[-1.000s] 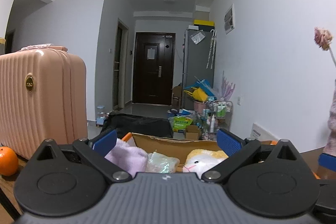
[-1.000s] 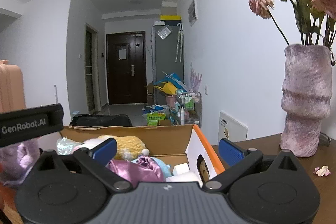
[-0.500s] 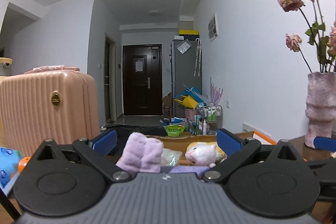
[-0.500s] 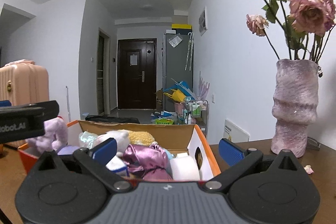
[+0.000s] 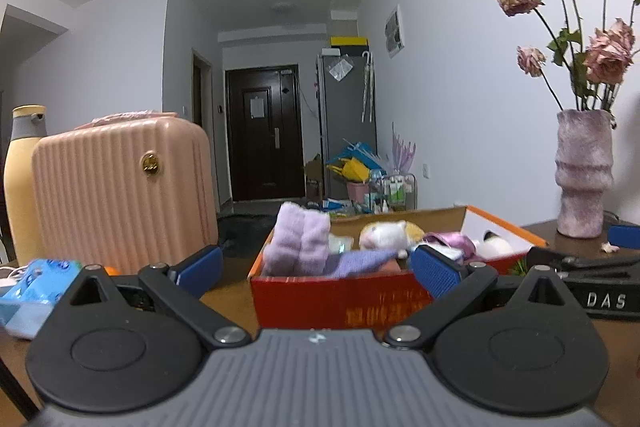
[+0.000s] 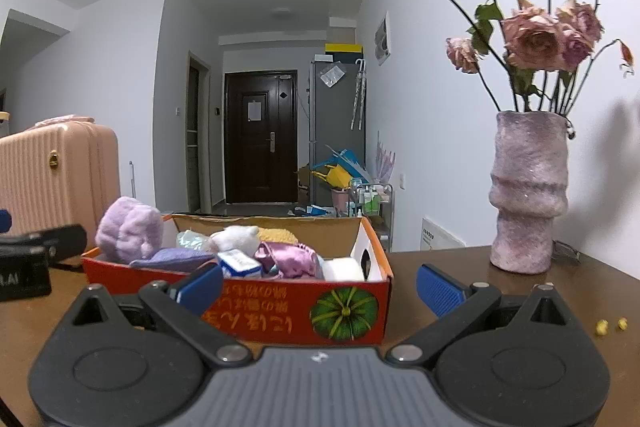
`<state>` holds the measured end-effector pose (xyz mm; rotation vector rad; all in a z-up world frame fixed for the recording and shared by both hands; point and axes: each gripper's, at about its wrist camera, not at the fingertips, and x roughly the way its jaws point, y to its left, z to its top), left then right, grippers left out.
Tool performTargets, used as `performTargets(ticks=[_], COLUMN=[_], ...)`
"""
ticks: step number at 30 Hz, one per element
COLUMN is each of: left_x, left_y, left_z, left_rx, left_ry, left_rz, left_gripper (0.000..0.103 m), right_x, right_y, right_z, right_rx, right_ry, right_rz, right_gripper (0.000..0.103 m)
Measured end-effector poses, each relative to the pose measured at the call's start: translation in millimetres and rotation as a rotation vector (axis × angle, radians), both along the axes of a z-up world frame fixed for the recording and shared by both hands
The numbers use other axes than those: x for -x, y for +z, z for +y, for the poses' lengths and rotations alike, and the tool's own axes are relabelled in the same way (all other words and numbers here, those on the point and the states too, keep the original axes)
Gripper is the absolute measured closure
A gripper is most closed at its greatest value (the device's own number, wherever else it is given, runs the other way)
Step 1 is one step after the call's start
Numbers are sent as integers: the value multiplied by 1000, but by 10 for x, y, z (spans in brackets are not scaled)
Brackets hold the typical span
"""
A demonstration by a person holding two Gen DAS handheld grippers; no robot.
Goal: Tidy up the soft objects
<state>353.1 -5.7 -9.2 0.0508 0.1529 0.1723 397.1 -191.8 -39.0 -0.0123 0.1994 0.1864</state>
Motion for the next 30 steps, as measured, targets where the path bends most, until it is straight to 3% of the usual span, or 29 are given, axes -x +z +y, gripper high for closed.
performTargets(ticks=[20,30], left_x=[1207,1842], left_y=[-48,145], left_z=[26,45], left_rx=[12,26], left_ry=[-36,-70], left_rz=[104,142], left_gripper=[0,0], right_x=[1290,1950], right_y=[10,147], right_z=[-46,-77], right_rx=[16,29], right_ry=[35,46], right_rz=[78,91], right_gripper=[0,0])
